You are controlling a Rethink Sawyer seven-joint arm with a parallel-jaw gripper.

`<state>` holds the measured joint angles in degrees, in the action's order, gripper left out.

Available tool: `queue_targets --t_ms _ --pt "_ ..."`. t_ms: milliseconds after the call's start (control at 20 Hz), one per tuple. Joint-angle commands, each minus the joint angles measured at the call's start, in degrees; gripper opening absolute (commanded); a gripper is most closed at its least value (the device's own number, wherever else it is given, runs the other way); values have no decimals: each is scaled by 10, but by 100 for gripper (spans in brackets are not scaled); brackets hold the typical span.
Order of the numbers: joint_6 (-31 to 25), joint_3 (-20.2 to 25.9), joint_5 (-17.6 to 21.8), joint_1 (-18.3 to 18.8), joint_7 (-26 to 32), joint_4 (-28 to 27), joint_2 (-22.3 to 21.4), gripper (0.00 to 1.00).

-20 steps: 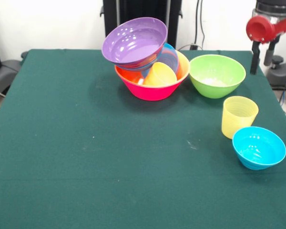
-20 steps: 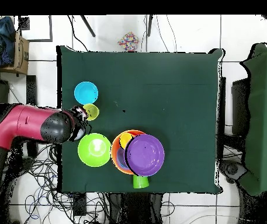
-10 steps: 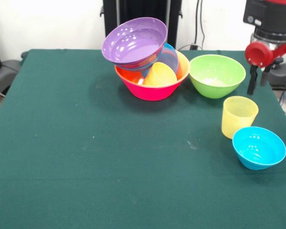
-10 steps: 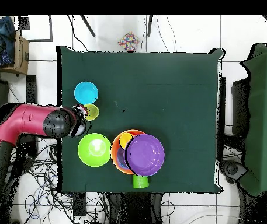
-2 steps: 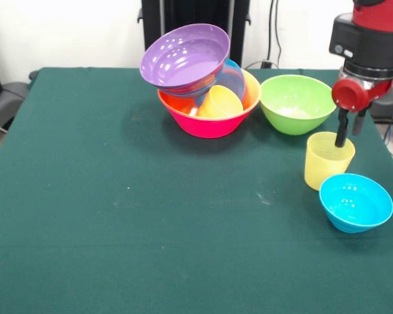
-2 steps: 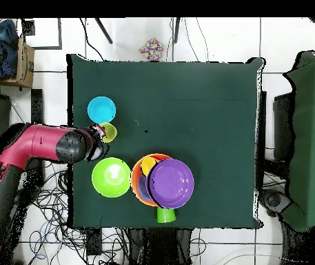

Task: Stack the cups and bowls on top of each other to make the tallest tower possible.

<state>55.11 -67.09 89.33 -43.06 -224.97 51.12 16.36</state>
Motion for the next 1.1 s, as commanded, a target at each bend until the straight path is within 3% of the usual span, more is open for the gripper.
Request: queue_targets --t_ms 50,1100 --pt "-65 58 -35 16 -38 -51 23 100" --pt "-99 53 -63 17 -19 -74 62 100"
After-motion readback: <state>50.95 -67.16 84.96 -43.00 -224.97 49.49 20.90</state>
